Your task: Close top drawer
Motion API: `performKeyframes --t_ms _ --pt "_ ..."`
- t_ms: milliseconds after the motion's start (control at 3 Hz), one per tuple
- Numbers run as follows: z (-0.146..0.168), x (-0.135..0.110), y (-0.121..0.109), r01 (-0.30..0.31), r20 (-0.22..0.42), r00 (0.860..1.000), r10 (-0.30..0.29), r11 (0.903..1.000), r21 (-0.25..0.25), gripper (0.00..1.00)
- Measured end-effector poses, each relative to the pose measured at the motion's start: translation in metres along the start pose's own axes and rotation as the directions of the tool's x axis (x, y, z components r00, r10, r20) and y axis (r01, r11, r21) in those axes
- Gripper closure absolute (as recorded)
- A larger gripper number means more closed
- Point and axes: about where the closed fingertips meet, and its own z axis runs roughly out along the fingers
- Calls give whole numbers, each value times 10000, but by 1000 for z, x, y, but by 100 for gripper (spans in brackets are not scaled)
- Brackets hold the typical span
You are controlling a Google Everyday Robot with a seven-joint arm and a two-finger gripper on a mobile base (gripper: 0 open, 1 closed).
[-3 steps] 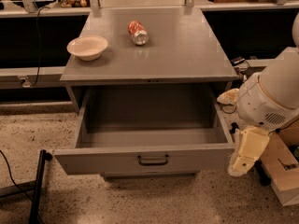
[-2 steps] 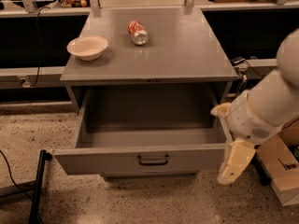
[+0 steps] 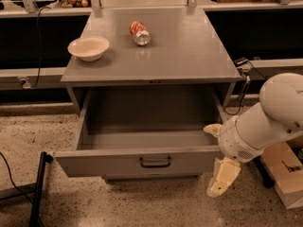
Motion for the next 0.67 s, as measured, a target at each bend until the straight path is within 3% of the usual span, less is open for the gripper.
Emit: performKeyframes --t_ms 333,667 --pt "13 3 6 143 74 9999 -141 9996 -241 0" --pt "18 4 20 379 166 9992 -376 9992 -158 19"
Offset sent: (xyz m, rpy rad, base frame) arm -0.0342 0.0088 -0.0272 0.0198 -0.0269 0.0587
